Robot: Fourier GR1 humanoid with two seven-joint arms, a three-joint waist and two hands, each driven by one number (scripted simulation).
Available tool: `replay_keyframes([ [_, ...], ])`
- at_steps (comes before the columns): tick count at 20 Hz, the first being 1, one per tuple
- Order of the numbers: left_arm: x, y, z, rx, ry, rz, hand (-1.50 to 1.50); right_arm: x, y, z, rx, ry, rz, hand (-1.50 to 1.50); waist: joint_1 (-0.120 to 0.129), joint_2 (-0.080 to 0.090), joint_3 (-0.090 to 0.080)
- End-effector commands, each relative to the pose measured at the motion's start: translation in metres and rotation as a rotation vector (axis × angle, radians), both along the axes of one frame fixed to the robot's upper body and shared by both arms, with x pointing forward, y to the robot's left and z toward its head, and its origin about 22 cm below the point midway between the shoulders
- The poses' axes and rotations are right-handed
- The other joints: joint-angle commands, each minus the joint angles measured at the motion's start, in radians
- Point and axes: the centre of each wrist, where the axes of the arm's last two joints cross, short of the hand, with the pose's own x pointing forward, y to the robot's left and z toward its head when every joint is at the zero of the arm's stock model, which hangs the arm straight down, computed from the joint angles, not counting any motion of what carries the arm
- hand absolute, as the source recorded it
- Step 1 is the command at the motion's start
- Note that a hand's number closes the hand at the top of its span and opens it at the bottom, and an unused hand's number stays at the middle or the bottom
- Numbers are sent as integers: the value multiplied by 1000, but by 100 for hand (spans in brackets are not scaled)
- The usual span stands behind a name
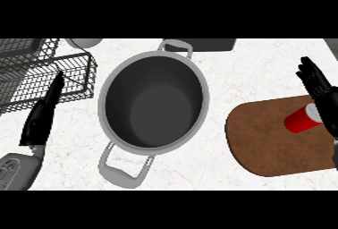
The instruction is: Pick the can from the cutting board and place it in the pot
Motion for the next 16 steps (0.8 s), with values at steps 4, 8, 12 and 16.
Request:
replay_keyframes([
  [4,-15,27,-7,13,171,171,0,14,9,15,71,18,119,150,0,-3,-49],
  [8,-28,35,-31,-100,348,288,0,7,-47,46,-253,-245,-299,150,-35,-3,-50],
  [12,-30,24,-26,-107,437,294,0,-12,1,-22,-211,-351,-322,-150,-17,-6,-48],
  [16,-33,36,-1,-111,437,310,0,-43,-6,-6,-285,-369,-285,-150,-22,-8,-50],
])
